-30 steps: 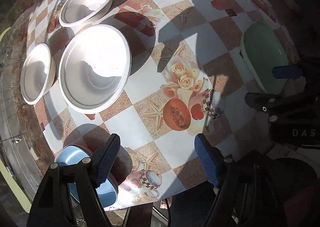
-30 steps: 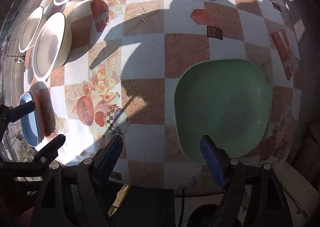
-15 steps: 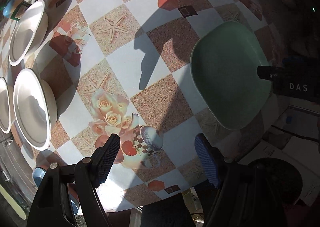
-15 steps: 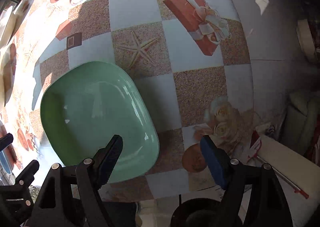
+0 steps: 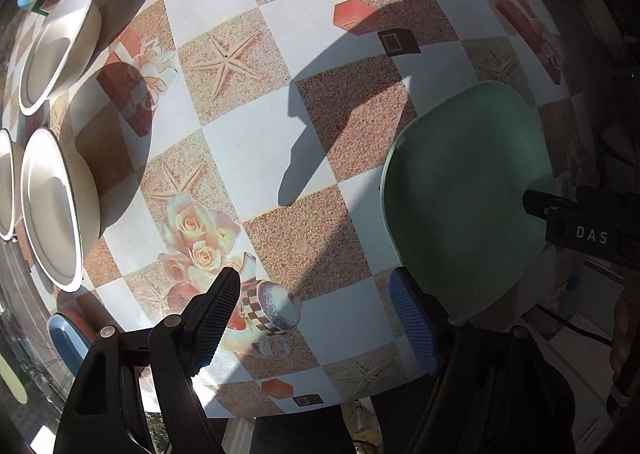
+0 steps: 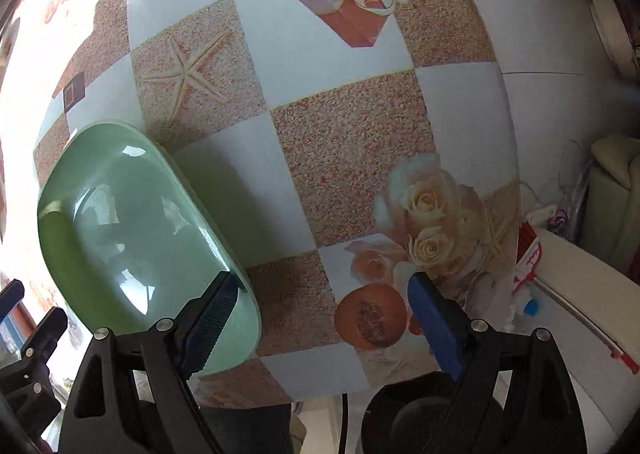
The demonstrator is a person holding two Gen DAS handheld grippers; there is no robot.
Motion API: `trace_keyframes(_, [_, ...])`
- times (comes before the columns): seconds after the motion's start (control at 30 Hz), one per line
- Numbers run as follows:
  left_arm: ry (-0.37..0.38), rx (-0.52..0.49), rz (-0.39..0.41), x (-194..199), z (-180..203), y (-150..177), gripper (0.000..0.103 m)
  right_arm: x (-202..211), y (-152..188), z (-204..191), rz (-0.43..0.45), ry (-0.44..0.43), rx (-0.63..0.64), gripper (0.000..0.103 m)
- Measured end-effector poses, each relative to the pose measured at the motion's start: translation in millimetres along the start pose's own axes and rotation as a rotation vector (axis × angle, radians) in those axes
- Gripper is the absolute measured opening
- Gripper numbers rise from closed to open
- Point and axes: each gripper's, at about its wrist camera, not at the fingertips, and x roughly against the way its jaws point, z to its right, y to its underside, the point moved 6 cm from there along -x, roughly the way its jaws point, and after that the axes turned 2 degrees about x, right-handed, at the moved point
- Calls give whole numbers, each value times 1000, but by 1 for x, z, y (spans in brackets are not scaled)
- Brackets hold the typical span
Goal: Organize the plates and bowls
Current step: 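Move to the mint green plate and close both grippers on its rim, then lift the green plate with both grippers and carry it toward the blue plate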
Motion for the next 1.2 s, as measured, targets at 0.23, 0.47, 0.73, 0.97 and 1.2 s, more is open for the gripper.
trace_keyframes(0.23, [-4,27,15,-6,19,-19,80,4,-1,0,74,1,109,88])
trace_keyframes(0.47, [11,122,-25,-20,20,-27,80,12,-20,-40,145,69,340,88])
trace_keyframes(0.73, [48,157,-72,-36,28,-27,80,25,-11,-78,150,53,456,77])
trace_keyframes(0.97, [52,137,-63,-36,42,-30,75,29,6,-115,121,-9,510,34])
trace_keyframes(1.2, [43,126,-42,-33,17,-9,55,26,25,-167,43,-68,526,19])
